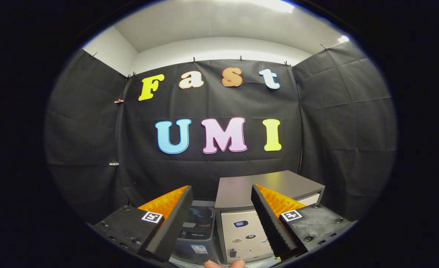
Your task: Put the clothes into the washing machine and then close the washing machine lid.
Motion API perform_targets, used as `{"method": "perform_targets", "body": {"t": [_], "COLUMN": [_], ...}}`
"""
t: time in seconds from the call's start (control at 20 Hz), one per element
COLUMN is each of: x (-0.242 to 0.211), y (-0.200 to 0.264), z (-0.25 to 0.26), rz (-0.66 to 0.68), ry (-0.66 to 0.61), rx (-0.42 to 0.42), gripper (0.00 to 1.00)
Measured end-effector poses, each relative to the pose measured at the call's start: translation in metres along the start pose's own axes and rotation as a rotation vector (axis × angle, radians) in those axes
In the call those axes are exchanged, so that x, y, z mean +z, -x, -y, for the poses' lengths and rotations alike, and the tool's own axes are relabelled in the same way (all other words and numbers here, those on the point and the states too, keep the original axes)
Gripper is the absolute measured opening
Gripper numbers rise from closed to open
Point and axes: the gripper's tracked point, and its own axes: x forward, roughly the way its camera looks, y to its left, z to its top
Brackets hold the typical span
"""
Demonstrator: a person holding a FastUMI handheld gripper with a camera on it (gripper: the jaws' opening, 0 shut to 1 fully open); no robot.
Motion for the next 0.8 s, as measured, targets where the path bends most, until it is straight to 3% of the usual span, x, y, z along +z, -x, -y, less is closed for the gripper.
{"method": "perform_targets", "body": {"t": [0.8], "x": [0.0012], "y": [0.0018], "z": [0.0028], "rz": [-0.001], "ry": [0.007], "rx": [-0.003], "gripper": [0.99]}}
